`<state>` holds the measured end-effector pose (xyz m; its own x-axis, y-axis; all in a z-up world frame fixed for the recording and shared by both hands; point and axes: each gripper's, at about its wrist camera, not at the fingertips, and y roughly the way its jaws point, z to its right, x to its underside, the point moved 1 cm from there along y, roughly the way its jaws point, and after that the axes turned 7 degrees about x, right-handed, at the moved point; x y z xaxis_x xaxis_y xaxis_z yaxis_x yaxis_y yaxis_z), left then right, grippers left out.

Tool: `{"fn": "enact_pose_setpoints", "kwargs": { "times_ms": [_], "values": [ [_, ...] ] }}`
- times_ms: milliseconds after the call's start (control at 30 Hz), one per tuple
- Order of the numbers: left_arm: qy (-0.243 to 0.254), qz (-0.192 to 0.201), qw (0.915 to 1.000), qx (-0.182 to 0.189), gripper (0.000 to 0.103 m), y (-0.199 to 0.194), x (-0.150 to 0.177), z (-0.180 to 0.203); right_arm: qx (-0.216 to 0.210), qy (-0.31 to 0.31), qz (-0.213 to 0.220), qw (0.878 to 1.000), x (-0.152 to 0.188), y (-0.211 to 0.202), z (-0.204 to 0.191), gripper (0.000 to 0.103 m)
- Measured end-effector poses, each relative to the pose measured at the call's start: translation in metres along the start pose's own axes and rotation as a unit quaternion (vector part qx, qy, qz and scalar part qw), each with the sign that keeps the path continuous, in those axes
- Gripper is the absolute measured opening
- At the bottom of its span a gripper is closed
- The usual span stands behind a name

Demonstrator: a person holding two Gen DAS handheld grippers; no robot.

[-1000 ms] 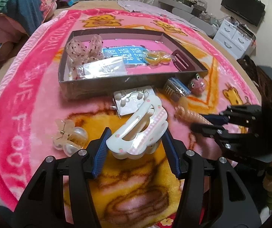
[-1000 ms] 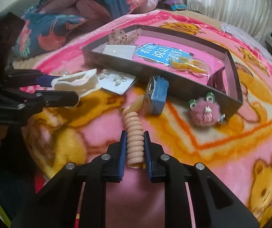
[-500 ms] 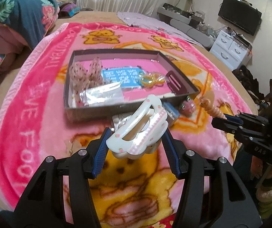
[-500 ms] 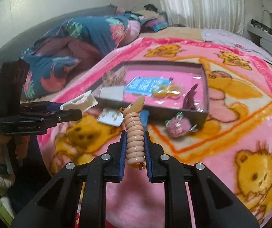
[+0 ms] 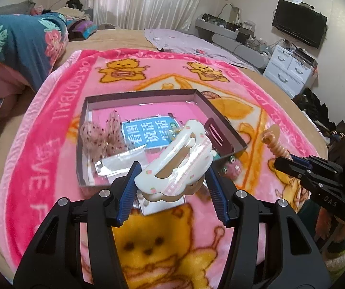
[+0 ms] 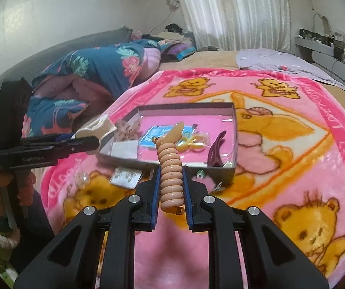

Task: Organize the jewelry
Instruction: 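Carry the white clip with the left tool over the box while the right tool carries the spiral tie there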

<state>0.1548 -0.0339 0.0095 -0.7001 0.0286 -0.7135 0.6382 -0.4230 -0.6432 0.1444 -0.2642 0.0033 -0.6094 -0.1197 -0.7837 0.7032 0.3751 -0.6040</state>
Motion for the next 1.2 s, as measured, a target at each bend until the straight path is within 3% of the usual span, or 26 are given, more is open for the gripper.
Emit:
{"fn": "enact_pose_setpoints", "kwargs": {
  "times_ms": [800, 1200],
  "values": [
    [-0.022, -0.011, 0.9997, -0.002, 0.047, 0.063, -0.042, -0.02, 0.04, 0.02, 0.029, 0.999, -0.04, 0.028, 0.021, 0.017],
    [-0.044, -0.031, 0.9984, -0.017, 0.047, 0.097, -0.04, -0.049, 0.053, 0.01, 0.0, 0.999, -0.05, 0.071, 0.019, 0.017]
  ]
}}
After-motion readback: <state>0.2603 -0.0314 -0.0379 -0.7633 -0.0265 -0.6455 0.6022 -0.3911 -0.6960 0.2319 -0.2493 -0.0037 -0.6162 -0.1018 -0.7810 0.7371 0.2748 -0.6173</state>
